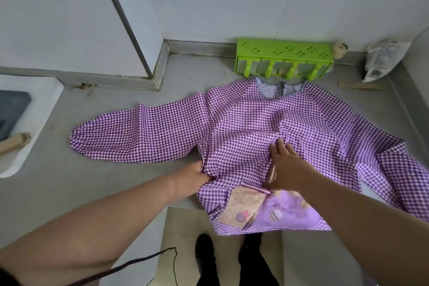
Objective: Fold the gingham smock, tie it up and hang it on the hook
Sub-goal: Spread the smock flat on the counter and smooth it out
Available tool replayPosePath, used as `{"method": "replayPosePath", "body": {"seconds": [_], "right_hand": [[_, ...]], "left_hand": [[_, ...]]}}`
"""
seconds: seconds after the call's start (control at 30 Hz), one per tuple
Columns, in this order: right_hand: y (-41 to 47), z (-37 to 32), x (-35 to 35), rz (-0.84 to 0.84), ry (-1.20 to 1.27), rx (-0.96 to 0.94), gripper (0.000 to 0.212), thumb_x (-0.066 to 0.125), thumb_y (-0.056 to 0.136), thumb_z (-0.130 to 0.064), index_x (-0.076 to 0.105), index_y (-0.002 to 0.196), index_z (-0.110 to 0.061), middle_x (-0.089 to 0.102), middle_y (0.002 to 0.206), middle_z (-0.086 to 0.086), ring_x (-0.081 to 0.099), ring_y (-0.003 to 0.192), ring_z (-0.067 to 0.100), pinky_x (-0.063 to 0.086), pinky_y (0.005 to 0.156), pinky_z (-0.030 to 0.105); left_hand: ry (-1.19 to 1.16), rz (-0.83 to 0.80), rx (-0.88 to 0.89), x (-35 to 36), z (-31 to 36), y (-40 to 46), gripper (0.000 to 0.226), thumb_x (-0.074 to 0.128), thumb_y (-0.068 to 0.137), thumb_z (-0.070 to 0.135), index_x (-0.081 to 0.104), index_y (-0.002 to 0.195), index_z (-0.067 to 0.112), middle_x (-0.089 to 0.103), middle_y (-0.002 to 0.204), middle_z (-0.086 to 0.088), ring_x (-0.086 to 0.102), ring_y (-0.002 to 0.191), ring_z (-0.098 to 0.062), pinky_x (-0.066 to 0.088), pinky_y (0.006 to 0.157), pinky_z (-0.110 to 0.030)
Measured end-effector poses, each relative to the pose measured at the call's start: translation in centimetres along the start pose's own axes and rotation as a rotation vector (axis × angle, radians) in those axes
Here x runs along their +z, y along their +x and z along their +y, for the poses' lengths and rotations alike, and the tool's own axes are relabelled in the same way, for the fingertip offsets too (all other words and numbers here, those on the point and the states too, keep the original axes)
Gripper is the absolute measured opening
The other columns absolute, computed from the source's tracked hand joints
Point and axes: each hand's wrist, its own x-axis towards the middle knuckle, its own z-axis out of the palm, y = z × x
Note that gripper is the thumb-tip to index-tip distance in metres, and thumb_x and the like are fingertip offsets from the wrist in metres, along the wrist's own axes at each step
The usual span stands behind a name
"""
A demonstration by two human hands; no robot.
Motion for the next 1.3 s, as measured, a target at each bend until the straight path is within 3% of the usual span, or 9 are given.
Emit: {"method": "replayPosePath", "body": {"seconds": [0.1, 0.23, 0.4, 0.53, 0.67, 0.97, 1.17, 1.23, 1.3], "right_hand": [[0.1, -0.2, -0.1, -0.01, 0.005, 0.034, 0.155, 0.062, 0.06, -0.094, -0.017, 0.162, -0.01, -0.024, 0.17, 0.013, -0.011, 0.159, 0.039, 0.02, 0.127, 0.059], [0.3, -0.2, -0.4, -0.031, 0.018, 0.047, 0.173, 0.034, 0.034, -0.112, -0.018, 0.162, -0.009, -0.024, 0.17, 0.014, -0.01, 0.159, 0.04, 0.021, 0.125, 0.061], [0.4, -0.2, -0.6, -0.037, 0.005, 0.044, 0.161, 0.047, 0.049, -0.104, -0.018, 0.162, -0.01, -0.024, 0.17, 0.013, -0.009, 0.159, 0.038, 0.02, 0.127, 0.057], [1.1, 0.2, -0.5, -0.054, -0.013, 0.049, 0.172, 0.028, 0.027, -0.108, -0.021, 0.161, -0.012, -0.026, 0.17, 0.013, -0.011, 0.159, 0.038, 0.021, 0.127, 0.058], [0.5, 0.1, -0.8, -0.042, 0.006, 0.048, 0.166, 0.038, 0.036, -0.106, -0.021, 0.161, -0.013, -0.028, 0.169, 0.009, -0.011, 0.159, 0.035, 0.021, 0.126, 0.058], [0.7, 0.5, -0.7, -0.041, 0.019, 0.04, 0.154, 0.061, 0.058, -0.095, -0.022, 0.161, -0.016, -0.029, 0.168, 0.006, -0.013, 0.159, 0.033, 0.019, 0.127, 0.058], [1.1, 1.0, -0.6, -0.015, 0.02, 0.025, 0.152, 0.066, 0.062, -0.091, -0.019, 0.162, -0.014, -0.027, 0.17, 0.008, -0.012, 0.159, 0.034, 0.016, 0.128, 0.055], [1.3, 1.1, -0.6, -0.009, 0.011, 0.021, 0.152, 0.065, 0.061, -0.091, -0.019, 0.162, -0.014, -0.027, 0.17, 0.009, -0.012, 0.159, 0.034, 0.016, 0.128, 0.056], [1.6, 1.4, -0.5, -0.01, 0.012, 0.02, 0.153, 0.064, 0.06, -0.092, -0.02, 0.162, -0.014, -0.028, 0.169, 0.009, -0.013, 0.159, 0.034, 0.018, 0.128, 0.057]], "left_hand": [[-0.207, -0.103, -0.082, -0.3, -1.2, -0.3, 0.027, 0.066, 0.1, 0.047, 0.069, 0.126, 0.039, 0.076, 0.124, 0.007, 0.07, 0.115, -0.019, 0.055, 0.106, -0.047], [-0.105, -0.151, -0.075, 0.4, -1.1, -1.5, 0.026, 0.061, 0.101, 0.02, 0.07, 0.123, 0.008, 0.077, 0.107, -0.006, 0.073, 0.093, -0.018, 0.061, 0.089, -0.032], [0.03, -0.081, 0.035, 1.1, -0.1, -1.5, 0.011, 0.052, 0.105, 0.02, 0.06, 0.113, 0.021, 0.064, 0.112, 0.006, 0.057, 0.099, -0.009, 0.045, 0.094, -0.026], [0.561, -0.294, 0.101, 1.3, -1.1, -0.5, 0.08, 0.073, 0.081, 0.042, 0.034, 0.151, 0.044, 0.053, 0.145, 0.009, 0.057, 0.121, -0.015, 0.051, 0.11, -0.042], [1.07, -0.238, 0.304, 1.9, -1.0, -0.3, 0.036, 0.066, 0.095, 0.032, 0.051, 0.128, 0.03, 0.048, 0.13, -0.002, 0.052, 0.124, -0.025, 0.043, 0.098, -0.033], [0.978, -0.146, 0.499, 3.1, -2.4, 1.0, 0.05, 0.048, 0.101, 0.057, 0.046, 0.145, 0.034, 0.054, 0.15, 0.002, 0.054, 0.134, -0.022, 0.045, 0.116, -0.044], [1.183, -0.288, 0.71, 2.9, -1.2, -2.2, 0.03, 0.051, 0.102, 0.055, 0.057, 0.115, 0.028, 0.063, 0.114, 0.006, 0.056, 0.103, -0.013, 0.043, 0.106, -0.031], [1.168, -0.413, 0.559, 2.9, -1.6, -2.4, 0.023, 0.057, 0.099, 0.048, 0.057, 0.102, 0.025, 0.06, 0.093, 0.009, 0.055, 0.082, -0.007, 0.048, 0.089, -0.025], [1.066, -0.508, 0.282, 2.9, -2.3, -1.9, 0.029, 0.059, 0.097, 0.048, 0.064, 0.103, 0.019, 0.066, 0.093, 0.001, 0.061, 0.08, -0.014, 0.058, 0.085, -0.039]]}}
